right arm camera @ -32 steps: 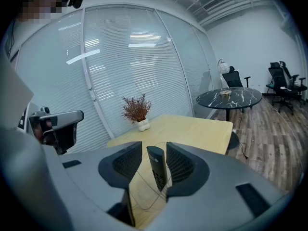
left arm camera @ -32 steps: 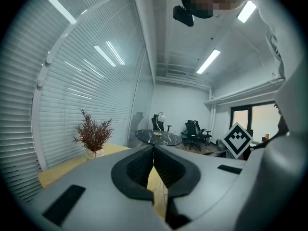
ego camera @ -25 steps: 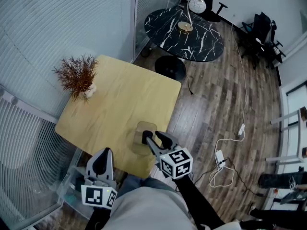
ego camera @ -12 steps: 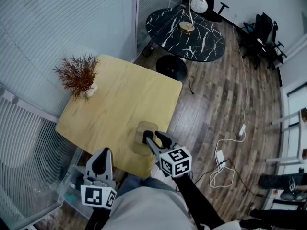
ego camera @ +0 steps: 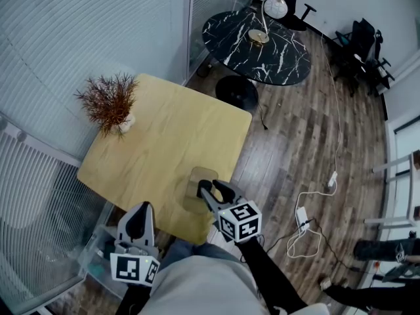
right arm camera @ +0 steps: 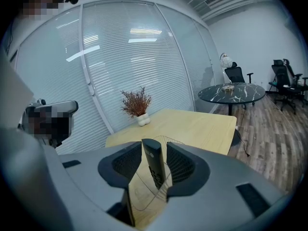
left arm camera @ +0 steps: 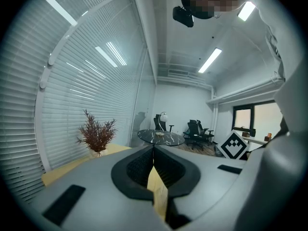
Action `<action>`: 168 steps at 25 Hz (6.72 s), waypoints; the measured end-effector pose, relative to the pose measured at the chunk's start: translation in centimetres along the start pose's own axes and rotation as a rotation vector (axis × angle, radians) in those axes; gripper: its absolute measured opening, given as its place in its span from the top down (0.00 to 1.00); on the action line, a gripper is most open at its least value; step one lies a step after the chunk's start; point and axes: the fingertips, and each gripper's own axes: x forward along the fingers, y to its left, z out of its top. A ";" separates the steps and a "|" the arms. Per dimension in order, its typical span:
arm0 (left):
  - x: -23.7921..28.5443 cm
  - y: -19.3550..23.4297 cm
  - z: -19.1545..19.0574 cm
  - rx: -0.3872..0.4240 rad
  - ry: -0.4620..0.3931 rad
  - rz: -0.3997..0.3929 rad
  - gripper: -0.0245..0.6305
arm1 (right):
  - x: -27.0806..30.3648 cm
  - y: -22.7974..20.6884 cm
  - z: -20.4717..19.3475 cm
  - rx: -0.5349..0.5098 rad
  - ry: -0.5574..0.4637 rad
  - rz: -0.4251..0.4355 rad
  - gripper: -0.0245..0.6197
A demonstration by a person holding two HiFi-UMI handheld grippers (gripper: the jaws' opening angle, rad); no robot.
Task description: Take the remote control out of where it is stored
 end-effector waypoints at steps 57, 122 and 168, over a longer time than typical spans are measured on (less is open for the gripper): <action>1.3 0.3 0.3 0.002 0.000 0.022 0.95 | 1.2 -0.3 -1.1 -0.057 0.064 0.073 0.78; -0.7 -0.5 0.8 0.015 -0.018 0.001 0.95 | -1.2 0.5 -0.2 -0.037 -0.001 0.052 0.80; -1.3 -0.5 0.5 0.010 -0.022 -0.008 0.95 | -2.2 0.8 0.8 -0.036 -0.035 0.039 0.80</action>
